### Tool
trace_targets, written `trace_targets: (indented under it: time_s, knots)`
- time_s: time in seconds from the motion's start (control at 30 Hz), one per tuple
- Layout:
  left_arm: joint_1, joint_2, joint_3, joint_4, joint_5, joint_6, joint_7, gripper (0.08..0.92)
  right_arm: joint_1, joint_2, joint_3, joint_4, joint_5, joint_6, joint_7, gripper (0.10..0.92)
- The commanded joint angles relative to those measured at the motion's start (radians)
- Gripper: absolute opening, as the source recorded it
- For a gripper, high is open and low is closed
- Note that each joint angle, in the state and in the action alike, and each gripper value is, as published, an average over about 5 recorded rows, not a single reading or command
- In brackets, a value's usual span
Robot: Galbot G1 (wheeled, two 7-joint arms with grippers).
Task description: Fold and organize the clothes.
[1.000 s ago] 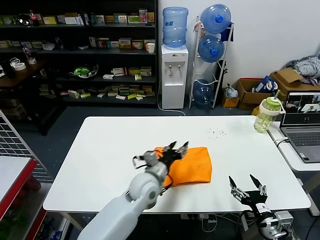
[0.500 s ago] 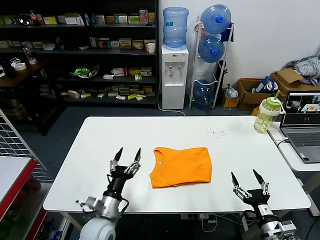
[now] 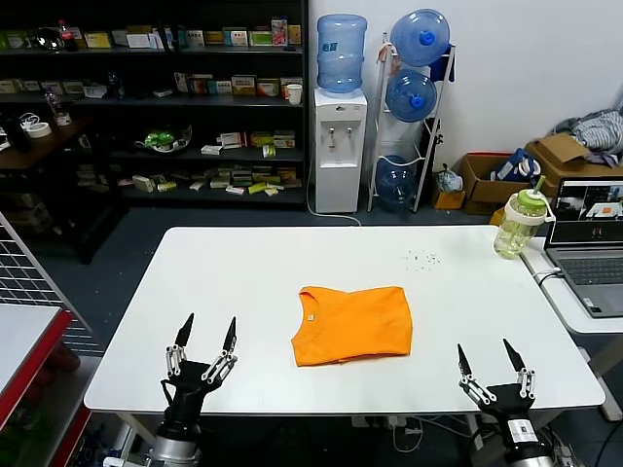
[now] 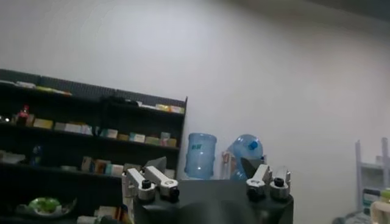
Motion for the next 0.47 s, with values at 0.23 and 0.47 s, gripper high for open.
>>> trace_targets:
  time_s: [0.23,0.47]
  knots:
    - [0.078,-0.059,-0.065,-0.003,0.089,-0.103,0.048,0.823,-0.004,0.085,0.015,-0.016,-0.049,0.079,-0.02,0.823]
    - [0.076,-0.068,-0.062,0.0,0.111,-0.107,0.04,0.823,0.001,0.094,0.012,-0.02,-0.055,0.084,-0.018,0.823]
